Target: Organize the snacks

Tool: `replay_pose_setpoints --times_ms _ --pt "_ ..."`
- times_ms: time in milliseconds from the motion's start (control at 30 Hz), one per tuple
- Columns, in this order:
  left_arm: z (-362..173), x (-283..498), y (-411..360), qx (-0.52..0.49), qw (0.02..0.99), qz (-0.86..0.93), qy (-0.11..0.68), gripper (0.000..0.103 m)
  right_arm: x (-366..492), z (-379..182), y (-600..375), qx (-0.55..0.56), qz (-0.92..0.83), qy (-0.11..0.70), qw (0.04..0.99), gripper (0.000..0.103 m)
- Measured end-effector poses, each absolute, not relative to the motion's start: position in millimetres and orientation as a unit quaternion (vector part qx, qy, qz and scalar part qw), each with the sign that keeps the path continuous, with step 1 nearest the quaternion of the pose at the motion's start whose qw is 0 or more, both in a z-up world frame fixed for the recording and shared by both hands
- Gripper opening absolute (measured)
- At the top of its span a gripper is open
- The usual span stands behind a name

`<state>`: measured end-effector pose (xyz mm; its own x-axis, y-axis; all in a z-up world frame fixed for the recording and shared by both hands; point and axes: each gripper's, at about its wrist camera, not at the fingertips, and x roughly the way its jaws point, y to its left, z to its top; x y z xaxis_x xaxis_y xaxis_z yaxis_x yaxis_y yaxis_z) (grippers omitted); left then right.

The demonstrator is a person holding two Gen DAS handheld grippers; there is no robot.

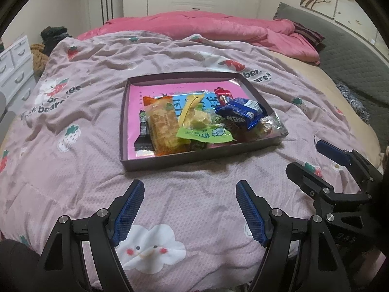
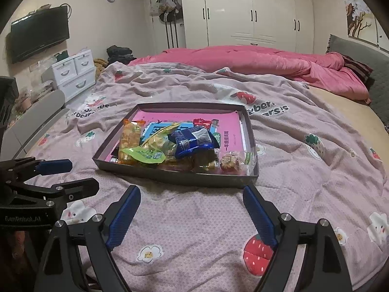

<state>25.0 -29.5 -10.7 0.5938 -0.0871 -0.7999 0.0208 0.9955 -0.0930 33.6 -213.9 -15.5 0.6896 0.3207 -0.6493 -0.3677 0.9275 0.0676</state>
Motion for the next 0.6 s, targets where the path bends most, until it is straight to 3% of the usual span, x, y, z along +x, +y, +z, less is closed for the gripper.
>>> replay_pose_setpoints --times_ms 600 --pt "-16.4 21.5 -20.3 -0.047 0.89 -0.015 0.454 0.079 31.9 -17.9 -214.6 -0.032 0.188 0.349 0.918 0.087"
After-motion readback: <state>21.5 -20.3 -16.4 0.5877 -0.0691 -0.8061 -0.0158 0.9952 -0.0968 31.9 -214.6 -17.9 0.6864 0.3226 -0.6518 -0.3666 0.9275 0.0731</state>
